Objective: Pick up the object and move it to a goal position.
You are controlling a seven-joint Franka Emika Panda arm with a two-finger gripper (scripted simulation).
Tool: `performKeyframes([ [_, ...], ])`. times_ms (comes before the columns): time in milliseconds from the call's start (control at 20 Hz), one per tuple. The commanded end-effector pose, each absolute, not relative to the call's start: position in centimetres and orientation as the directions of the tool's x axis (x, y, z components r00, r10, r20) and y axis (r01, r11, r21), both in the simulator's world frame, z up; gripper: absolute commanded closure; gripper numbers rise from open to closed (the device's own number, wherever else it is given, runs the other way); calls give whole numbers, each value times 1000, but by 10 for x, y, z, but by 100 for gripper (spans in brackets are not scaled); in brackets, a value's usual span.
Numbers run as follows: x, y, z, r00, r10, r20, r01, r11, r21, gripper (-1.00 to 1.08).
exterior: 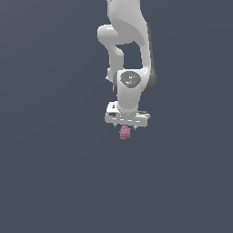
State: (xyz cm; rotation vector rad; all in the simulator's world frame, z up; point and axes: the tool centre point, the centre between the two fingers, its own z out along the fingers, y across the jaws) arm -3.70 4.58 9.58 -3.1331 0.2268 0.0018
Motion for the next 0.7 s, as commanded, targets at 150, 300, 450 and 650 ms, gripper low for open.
performKeyframes([
  [150, -37, 46, 87, 989, -145, -1, -145, -989, 0, -92],
  [300, -38, 46, 74, 989, -146, 0, -146, -989, 0, -92],
  [450, -39, 46, 59, 989, -147, 0, -147, -989, 0, -92],
  [650, -38, 46, 47, 989, -148, 0, -148, -989, 0, -92],
])
